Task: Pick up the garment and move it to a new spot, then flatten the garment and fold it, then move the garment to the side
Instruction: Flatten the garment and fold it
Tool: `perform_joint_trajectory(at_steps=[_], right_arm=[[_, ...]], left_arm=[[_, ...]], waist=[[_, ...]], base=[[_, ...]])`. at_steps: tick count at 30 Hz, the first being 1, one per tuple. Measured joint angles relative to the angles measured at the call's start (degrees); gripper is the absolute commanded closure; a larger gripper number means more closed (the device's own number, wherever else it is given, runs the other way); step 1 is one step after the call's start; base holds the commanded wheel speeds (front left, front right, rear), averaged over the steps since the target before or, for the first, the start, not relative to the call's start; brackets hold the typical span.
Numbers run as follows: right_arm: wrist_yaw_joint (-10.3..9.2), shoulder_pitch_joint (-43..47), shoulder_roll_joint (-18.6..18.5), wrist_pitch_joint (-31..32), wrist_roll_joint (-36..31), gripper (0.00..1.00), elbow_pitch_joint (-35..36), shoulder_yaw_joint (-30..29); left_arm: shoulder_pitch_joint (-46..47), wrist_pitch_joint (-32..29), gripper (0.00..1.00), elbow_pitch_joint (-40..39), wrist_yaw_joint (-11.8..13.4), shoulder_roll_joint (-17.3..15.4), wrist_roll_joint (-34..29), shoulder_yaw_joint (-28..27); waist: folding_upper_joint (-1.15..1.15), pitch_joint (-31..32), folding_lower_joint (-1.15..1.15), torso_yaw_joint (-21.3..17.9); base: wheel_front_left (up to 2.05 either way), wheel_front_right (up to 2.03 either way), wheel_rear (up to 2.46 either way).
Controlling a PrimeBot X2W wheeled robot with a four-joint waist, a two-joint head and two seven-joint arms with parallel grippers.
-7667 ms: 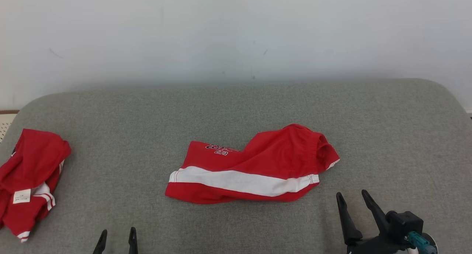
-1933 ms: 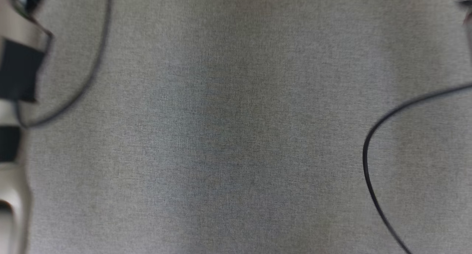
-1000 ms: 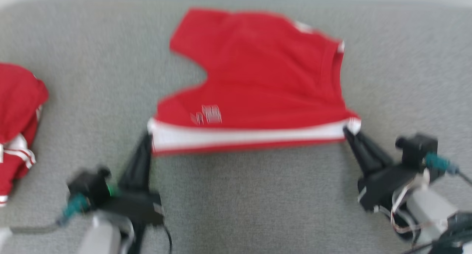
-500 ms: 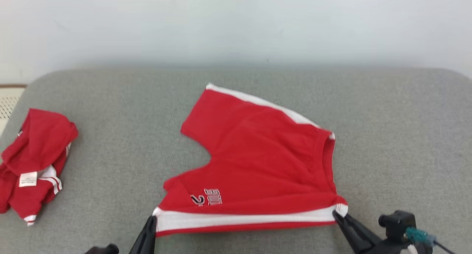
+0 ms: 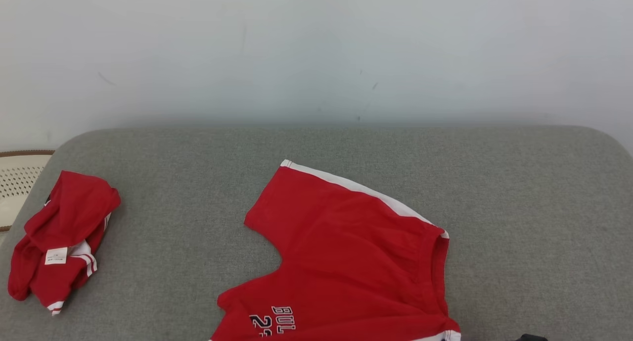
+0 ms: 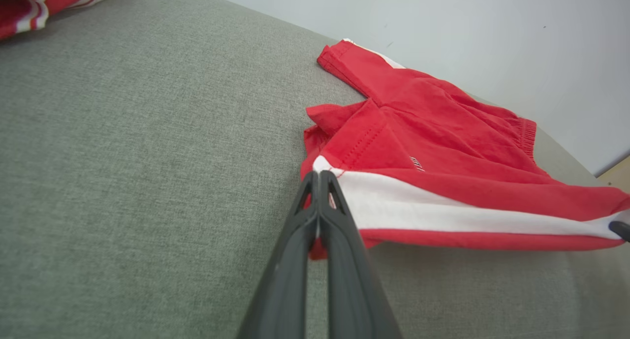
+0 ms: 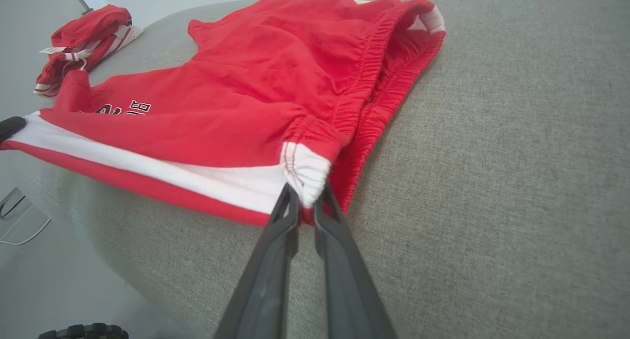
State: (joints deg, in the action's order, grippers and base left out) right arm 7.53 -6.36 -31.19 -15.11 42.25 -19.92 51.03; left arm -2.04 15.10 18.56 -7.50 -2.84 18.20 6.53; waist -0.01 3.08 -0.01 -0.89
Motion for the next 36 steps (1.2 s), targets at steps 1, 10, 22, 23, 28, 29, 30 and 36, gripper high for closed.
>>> perform_joint_trajectory(at_steps=[1, 10, 22, 23, 28, 29, 30, 36], right_arm=[[0.0, 0.3, 0.0, 0.0, 0.0, 1.0, 0.0, 0.3], [0.0, 0.4, 0.7, 0.0, -0.2, 1.0, 0.9, -2.4], [0.0, -9.7, 5.9, 0.0, 1.0, 1.0, 3.2, -11.7], [0.0, -10.7, 6.4, 0.0, 1.0, 1.0, 3.2, -12.6], [0.0, -14.7, 8.7, 0.0, 1.1, 1.0, 3.5, -15.1], [-0.01, -15.5, 9.2, 0.0, 1.2, 1.0, 3.5, -15.5], [-0.01, -15.5, 9.2, 0.0, 1.2, 1.0, 3.5, -15.5], [-0.01, -19.3, 11.4, 0.0, 1.4, 1.0, 3.4, -16.6]], left_arm=[[-0.4, 0.0, 1.0, 0.0, 0.0, 0.0, 0.0, 0.0], [2.5, 0.0, 1.0, -5.7, 0.0, 0.0, -1.1, -1.8], [25.2, 0.0, 1.0, -1.5, 0.0, -3.1, -3.6, -0.1], [27.5, 0.0, 1.0, -0.8, 0.0, -3.2, -3.7, 0.4], [36.7, 0.0, 1.0, 4.8, 0.0, -3.4, -4.2, 2.8], [38.2, 0.0, 1.0, 5.9, 0.0, -3.6, -4.2, 3.5], [38.2, 0.0, 1.0, 5.9, 0.0, -3.6, -4.2, 3.5], [45.9, 0.0, 1.0, 10.9, 0.0, -4.2, -4.5, 5.7]], waist=[[0.01, 0.1, 0.0, 0.0], [0.0, -0.9, 0.01, 0.0], [0.01, -8.2, 0.02, -0.7], [0.01, -9.2, 0.02, -0.8], [0.02, -14.5, 0.03, -1.7], [0.02, -15.6, 0.03, -1.9], [0.02, -15.6, 0.03, -1.9], [0.02, -21.6, 0.03, -3.7]], base=[[0.0, 0.0, 0.0], [0.0, 0.0, 0.0], [0.0, 0.0, 0.0], [0.0, 0.0, 0.0], [0.0, 0.0, 0.0], [0.0, 0.0, 0.0], [0.0, 0.0, 0.0], [0.0, 0.0, 0.0]])
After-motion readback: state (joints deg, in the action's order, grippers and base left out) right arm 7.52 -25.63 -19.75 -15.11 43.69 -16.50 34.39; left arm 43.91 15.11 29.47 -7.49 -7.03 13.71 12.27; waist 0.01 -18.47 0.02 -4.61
